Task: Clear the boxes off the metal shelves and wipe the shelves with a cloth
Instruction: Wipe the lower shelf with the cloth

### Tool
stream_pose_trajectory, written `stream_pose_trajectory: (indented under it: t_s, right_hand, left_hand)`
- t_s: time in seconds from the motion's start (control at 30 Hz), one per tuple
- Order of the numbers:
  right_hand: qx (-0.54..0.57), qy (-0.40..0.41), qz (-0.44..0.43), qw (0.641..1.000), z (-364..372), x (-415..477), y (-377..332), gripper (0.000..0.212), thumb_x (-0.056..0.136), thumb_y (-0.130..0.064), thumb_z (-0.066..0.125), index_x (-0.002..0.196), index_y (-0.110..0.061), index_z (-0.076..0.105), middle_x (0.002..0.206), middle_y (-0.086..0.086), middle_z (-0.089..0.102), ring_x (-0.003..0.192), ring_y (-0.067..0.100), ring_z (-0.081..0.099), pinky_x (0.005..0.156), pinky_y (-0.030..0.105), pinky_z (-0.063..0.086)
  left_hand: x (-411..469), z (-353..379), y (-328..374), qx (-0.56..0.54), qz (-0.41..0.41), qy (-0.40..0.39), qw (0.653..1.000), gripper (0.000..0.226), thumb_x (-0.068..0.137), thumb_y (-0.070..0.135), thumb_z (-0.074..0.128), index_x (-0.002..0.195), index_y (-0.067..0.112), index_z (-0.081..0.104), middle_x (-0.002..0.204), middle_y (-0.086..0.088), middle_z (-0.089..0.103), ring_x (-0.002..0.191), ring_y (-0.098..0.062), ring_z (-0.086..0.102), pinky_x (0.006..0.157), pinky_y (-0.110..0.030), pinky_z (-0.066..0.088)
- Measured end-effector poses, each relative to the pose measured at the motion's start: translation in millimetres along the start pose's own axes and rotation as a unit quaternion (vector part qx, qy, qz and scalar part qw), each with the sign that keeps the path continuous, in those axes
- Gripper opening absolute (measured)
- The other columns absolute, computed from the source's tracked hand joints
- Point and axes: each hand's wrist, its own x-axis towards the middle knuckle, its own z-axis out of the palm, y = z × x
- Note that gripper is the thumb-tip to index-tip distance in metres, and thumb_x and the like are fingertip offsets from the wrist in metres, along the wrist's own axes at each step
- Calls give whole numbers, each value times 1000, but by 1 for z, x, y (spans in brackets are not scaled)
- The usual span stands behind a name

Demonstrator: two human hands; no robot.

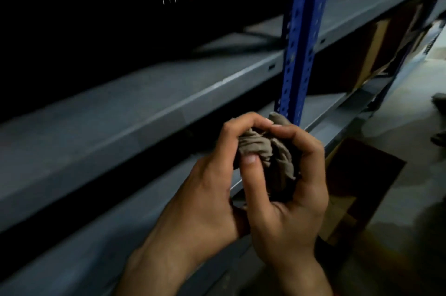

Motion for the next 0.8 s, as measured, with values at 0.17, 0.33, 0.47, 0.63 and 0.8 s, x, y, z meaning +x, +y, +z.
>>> stream_pose_trajectory:
  t_s: [0.17, 0.33, 0.47, 0.63, 0.8]
  right_hand:
    - [15, -27, -2, 1000, -17, 86, -90, 34, 91, -25, 65, 121, -14, 55, 123, 9, 59, 122, 29, 58, 97, 44, 50]
    - [50, -102, 14, 993, -25, 165, -176, 34, 91, -29, 67, 121, -16, 57, 125, 5, 59, 119, 26, 60, 94, 44, 52]
    - [67, -165, 10, 984, -13, 206, -223, 35, 90, -23, 71, 121, -14, 57, 121, 6, 62, 114, 24, 63, 92, 39, 54]
    - [106, -217, -4, 970, 22, 225, -255, 40, 85, -16, 75, 119, -11, 56, 120, 5, 64, 111, 21, 66, 90, 26, 53]
    - [129, -237, -13, 963, 53, 224, -262, 41, 84, -16, 74, 119, -7, 55, 117, 5, 63, 109, 22, 66, 89, 24, 52]
  left_hand:
    - [46, -41, 107, 2, -17, 18, 1000, 96, 72, 3, 85, 129, 59, 32, 129, 30, 53, 114, 3, 61, 84, -20, 57]
    - [77, -88, 196, 12, -22, 68, 997, 101, 69, 6, 89, 139, 50, 31, 136, 25, 48, 123, -1, 56, 91, -23, 55]
    - [87, -124, 235, 65, 1, 134, 989, 99, 70, 12, 89, 146, 34, 28, 152, 16, 31, 138, -2, 41, 101, -14, 44]
    - [81, -168, 247, 76, 13, 182, 980, 97, 69, 10, 89, 146, 30, 32, 143, 15, 43, 131, 1, 47, 96, -8, 43]
    - [71, -193, 239, 101, -7, 207, 973, 100, 68, 13, 90, 149, 26, 32, 142, 14, 47, 130, -1, 50, 96, -11, 46]
